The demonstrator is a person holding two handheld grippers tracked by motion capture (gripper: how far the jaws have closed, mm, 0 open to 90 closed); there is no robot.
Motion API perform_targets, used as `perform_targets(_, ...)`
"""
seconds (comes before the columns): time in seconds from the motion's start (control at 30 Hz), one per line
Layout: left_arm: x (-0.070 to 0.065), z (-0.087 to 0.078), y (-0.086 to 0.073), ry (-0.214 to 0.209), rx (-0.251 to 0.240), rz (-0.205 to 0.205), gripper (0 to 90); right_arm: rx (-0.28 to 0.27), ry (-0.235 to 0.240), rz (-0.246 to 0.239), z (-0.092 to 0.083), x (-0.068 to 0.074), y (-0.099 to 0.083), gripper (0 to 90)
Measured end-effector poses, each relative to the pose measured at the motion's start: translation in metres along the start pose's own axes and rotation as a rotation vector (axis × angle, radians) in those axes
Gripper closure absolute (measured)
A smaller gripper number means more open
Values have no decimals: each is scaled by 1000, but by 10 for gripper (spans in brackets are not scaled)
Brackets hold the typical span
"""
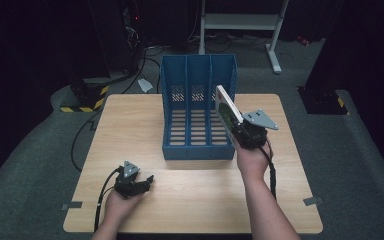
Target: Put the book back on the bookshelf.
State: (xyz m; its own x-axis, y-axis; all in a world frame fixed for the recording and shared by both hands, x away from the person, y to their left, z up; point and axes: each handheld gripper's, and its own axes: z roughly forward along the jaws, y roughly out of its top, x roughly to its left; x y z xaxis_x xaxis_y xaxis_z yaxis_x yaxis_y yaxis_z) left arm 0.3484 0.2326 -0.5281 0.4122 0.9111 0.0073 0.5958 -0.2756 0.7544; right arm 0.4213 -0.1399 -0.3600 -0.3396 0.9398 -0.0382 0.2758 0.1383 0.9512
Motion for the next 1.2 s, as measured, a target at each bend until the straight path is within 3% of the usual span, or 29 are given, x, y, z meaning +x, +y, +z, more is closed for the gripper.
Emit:
perform_targets(0.33,0,0,0,-3,-1,-2,321,47,-40,30,39,1,-3,756)
perform_targets(0.67,0,0,0,-2,-1,-2,321,85,-65,16,71,8,-7,755)
perform_targets(1.2,-1,0,0,-2,0,-5,321,166,-82,22,95,11,-29,755)
